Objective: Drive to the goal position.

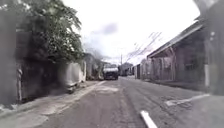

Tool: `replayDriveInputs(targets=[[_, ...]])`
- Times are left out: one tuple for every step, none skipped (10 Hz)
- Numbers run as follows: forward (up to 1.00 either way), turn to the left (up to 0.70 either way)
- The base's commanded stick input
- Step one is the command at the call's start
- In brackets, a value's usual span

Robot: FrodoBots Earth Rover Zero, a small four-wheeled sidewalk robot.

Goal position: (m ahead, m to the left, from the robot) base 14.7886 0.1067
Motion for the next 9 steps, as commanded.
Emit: replayDriveInputs(targets=[[0.85, 0.0], [0.85, 0.0], [0.85, 0.0], [0.85, 0.0], [0.85, -0.02], [0.85, -0.06], [0.85, -0.28], [0.85, -0.34], [0.85, -0.34]])
